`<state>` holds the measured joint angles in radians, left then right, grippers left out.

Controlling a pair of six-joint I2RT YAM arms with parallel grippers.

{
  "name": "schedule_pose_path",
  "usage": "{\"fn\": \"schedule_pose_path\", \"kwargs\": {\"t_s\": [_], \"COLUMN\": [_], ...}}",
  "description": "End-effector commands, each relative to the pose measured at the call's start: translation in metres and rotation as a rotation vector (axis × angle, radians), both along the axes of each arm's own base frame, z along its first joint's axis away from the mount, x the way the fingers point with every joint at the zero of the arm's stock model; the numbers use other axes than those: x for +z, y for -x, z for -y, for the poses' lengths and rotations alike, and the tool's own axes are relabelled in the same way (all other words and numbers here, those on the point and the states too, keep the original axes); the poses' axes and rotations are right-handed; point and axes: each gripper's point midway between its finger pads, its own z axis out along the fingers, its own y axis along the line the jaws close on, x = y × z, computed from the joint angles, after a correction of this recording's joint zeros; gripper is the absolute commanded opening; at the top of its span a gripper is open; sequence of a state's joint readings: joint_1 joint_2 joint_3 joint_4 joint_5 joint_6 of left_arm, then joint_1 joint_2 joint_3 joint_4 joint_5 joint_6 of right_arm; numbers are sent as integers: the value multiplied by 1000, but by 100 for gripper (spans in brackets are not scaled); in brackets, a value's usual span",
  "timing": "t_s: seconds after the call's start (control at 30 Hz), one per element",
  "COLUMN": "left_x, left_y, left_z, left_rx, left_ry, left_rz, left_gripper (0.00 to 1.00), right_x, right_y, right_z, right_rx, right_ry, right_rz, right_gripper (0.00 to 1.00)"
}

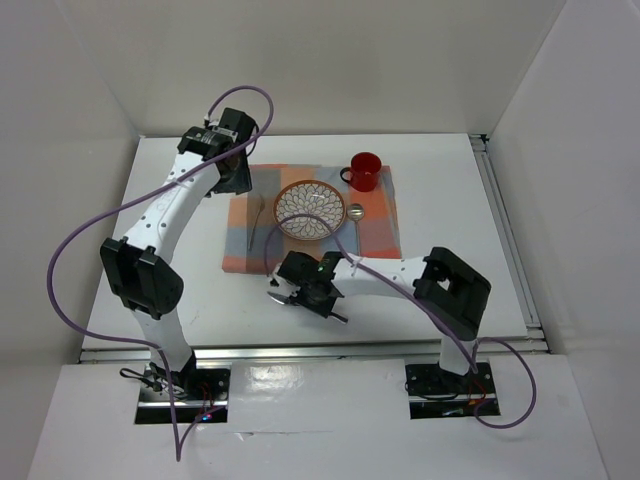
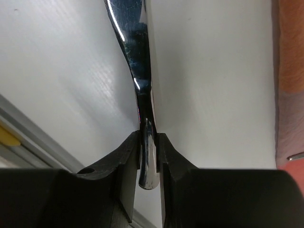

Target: Set the dinner table for one person

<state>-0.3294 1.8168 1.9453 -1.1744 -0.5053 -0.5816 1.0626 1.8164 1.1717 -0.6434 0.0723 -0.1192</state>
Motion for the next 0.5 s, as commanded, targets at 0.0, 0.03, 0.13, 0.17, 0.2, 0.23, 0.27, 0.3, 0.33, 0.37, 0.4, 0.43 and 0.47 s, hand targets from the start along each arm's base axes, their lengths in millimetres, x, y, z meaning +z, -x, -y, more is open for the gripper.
{"fn": "schedule_pose_path", "kwargs": {"t_s": [0.0, 0.03, 0.13, 0.17, 0.2, 0.23, 0.27, 0.3, 0.33, 0.37, 0.4, 0.43, 0.47], "left_x": [21, 21, 21, 21, 22, 22, 22, 25, 25, 28, 28, 32, 29], "left_y": [3, 3, 3, 3, 1, 1, 1, 0, 0, -2, -2, -3, -4], "left_z": [-8, -8, -8, -8, -7, -7, -7, -7, -6, -6, -6, -6, -5], "left_rx": [27, 27, 35, 35, 35, 35, 35, 35, 35, 35, 35, 35, 35], "left_ry": [1, 1, 6, 6, 9, 9, 9, 13, 13, 16, 16, 21, 18], "left_rz": [69, 69, 72, 72, 81, 81, 81, 89, 89, 99, 100, 112, 104], "left_gripper": [77, 77, 77, 77, 77, 77, 77, 77, 77, 77, 77, 77, 77], "right_x": [47, 54, 70, 75, 76, 86, 86, 90, 94, 97, 93, 102, 102], "right_y": [-8, -10, -14, -15, -16, -19, -20, -23, -28, -29, -32, -42, -47], "right_z": [-7, -7, -6, -6, -4, -7, -3, -4, 0, 0, 7, 14, 22], "right_rx": [-25, -29, -48, -60, -76, -82, -102, -130, -157, -171, -217, -273, -316], "right_ry": [-66, -69, -95, -104, -112, -144, -148, -170, -187, -195, -187, -214, -219], "right_rz": [77, 92, 130, 141, 149, 176, 174, 178, 192, 201, 198, 207, 206], "right_gripper": [9, 9, 8, 5, 0, 0, 0, 0, 0, 0, 0, 0, 0]}}
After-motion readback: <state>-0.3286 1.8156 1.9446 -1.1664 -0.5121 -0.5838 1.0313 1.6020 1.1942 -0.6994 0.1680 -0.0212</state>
